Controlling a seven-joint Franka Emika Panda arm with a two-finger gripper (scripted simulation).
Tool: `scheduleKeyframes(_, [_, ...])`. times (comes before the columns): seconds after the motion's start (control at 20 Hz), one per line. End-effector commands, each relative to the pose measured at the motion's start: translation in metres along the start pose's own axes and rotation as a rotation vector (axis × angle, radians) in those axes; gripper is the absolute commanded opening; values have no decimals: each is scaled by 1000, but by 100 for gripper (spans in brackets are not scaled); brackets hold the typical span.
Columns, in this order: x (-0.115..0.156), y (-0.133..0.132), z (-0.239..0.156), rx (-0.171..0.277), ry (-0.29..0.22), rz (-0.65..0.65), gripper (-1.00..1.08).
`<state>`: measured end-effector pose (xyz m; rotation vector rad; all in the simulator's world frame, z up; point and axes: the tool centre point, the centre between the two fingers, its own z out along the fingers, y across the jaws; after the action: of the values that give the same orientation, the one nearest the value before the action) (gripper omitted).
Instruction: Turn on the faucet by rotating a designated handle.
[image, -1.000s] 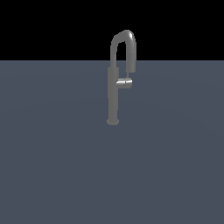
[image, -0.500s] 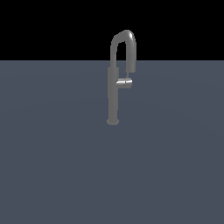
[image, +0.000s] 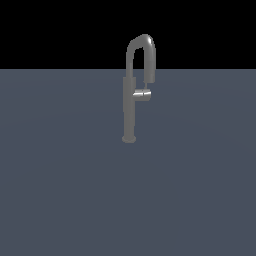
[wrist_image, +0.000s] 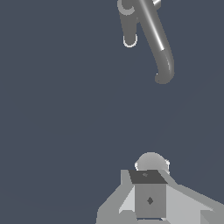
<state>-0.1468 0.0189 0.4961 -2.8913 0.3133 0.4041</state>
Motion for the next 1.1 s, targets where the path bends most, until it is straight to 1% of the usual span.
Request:
scheduleKeyframes(0.0, [14,-2,-2,28,-37,29,-100])
scheduleKeyframes(0.5, [71,-7,-3,142,-187,143,-100])
scheduleKeyframes(1.05, [134,-4,5,269,-355,270,-100])
